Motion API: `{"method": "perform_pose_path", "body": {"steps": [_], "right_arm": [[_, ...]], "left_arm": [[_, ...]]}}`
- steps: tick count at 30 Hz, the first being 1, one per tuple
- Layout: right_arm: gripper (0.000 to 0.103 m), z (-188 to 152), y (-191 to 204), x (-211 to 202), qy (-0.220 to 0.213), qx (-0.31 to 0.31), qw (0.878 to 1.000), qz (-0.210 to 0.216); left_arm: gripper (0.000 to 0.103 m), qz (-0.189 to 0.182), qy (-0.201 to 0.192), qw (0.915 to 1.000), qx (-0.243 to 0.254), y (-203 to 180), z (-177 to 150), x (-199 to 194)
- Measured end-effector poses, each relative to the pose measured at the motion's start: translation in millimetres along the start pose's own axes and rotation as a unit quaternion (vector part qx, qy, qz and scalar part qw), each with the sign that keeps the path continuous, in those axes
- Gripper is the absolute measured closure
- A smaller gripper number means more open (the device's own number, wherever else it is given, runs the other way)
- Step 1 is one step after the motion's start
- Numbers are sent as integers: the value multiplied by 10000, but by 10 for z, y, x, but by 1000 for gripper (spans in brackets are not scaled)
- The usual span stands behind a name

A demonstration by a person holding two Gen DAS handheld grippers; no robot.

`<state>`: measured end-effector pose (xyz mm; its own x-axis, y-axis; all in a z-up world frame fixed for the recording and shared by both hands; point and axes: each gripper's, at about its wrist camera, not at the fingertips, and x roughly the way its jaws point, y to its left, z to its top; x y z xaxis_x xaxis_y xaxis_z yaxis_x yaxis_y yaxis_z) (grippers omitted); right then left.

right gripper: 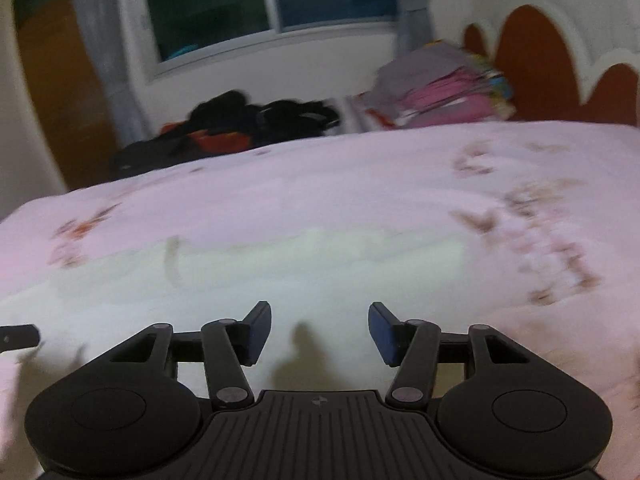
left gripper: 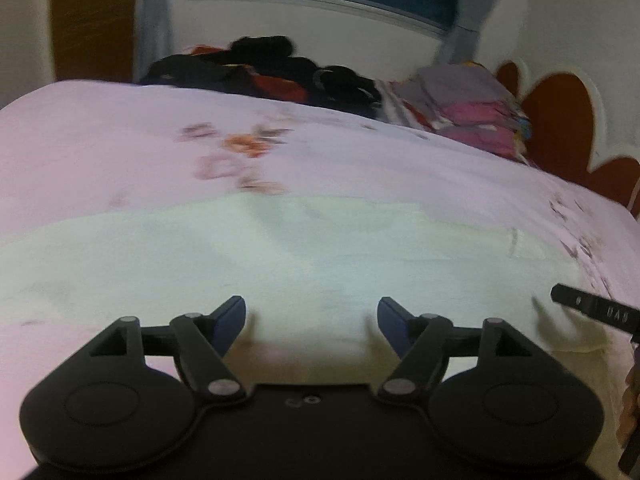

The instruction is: Fold small clothes

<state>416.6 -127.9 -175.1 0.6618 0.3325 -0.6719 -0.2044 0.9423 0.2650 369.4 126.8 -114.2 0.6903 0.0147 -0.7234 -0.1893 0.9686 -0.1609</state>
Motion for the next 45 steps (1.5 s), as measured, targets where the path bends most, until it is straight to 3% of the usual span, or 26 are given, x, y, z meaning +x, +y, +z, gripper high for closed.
{"method": "perform_pose_path", "body": {"steps": [6,11,16,22,28,31,33,36,38,41,45], "right_arm": [[48,-83,526,54,172,-245,9981,539],[48,-141,1011,84,251,-544,9941,905],[48,-195,1406,151,305,-756,9903,1123],[48,-122,1718,277,300,-809,9896,1151],[48,-138,1894,526,510,-880,9908,898],[49,-241,1894,676,710,-882,9910,713],[49,-311,1875,763,827,-880,9902,696],[49,-317,1875,759,748,-854,9912,677],[49,-295,1830,707,610,-651,9931,763],[49,-342,1857,768,710,-936,9910,648],[49,-220,1726,654,572,-417,9941,826]], "left_arm": [[31,530,-24,9954,-803,749,-135,-319],[34,847,-31,9827,-1647,1383,-270,-497],[35,1087,-108,9726,-2051,1817,-310,-594],[37,1200,-187,9588,-2568,2252,-309,-550],[42,1007,-417,9432,-3138,2572,-314,-390],[64,1073,-665,9342,-3336,2683,-312,-330],[85,1129,-726,9295,-3436,2735,-311,-296],[99,1173,-805,9247,-3532,2768,-302,-233],[100,1216,-871,9270,-3441,2699,-271,-214],[100,1199,-1089,9352,-3148,2515,-181,-289],[100,843,-1433,9548,-2465,2046,87,-474]]}}
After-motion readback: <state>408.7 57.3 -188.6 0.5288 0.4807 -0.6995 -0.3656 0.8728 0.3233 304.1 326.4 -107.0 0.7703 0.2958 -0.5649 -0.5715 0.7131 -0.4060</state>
